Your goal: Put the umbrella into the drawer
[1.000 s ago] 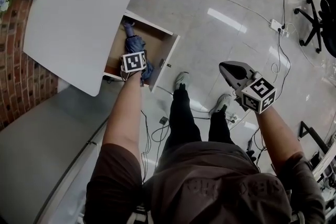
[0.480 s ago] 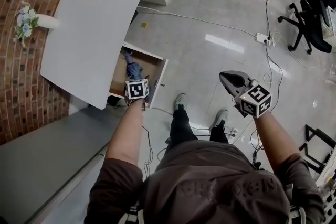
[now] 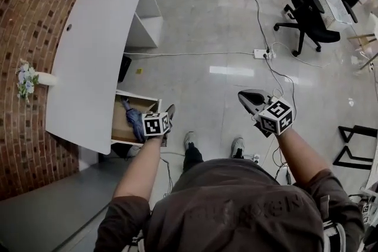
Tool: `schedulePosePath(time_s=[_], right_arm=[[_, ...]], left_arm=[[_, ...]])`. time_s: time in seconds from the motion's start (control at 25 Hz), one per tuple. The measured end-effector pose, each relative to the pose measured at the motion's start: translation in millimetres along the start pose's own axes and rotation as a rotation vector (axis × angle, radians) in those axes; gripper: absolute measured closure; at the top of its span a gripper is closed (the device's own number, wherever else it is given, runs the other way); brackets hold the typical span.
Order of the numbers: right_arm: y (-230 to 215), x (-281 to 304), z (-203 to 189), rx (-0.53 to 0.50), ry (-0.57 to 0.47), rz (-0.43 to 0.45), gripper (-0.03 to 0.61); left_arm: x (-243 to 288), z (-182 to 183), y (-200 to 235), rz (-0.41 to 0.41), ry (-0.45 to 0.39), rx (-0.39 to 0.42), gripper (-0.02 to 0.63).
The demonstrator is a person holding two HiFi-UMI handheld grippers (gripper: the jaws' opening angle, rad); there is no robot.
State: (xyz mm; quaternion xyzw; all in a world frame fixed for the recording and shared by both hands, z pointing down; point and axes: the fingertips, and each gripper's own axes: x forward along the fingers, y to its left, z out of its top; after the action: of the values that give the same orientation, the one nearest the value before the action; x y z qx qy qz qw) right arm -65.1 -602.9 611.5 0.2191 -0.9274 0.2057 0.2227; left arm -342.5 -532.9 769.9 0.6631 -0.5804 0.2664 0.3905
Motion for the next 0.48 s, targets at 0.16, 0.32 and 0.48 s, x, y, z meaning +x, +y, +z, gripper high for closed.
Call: schedulePosePath(time_s=[0.16,0.32,0.48], right_arm=[[-18,-47,8,0.015,-0.039,-0.052,0.586],[-35,-93,12,0.027,-0.076,-0.106,0.586],[-50,-137,19,0.026,-0.121,-0.162,0.586]], left_arm=[[-14,47,-75,-0.113,-0.068,0.082,0.305],[-31,82,-151,-0.237,-0.131,0.173,0.358],[-53,121,-220,-0.378,-0.229,0.221,0.415]])
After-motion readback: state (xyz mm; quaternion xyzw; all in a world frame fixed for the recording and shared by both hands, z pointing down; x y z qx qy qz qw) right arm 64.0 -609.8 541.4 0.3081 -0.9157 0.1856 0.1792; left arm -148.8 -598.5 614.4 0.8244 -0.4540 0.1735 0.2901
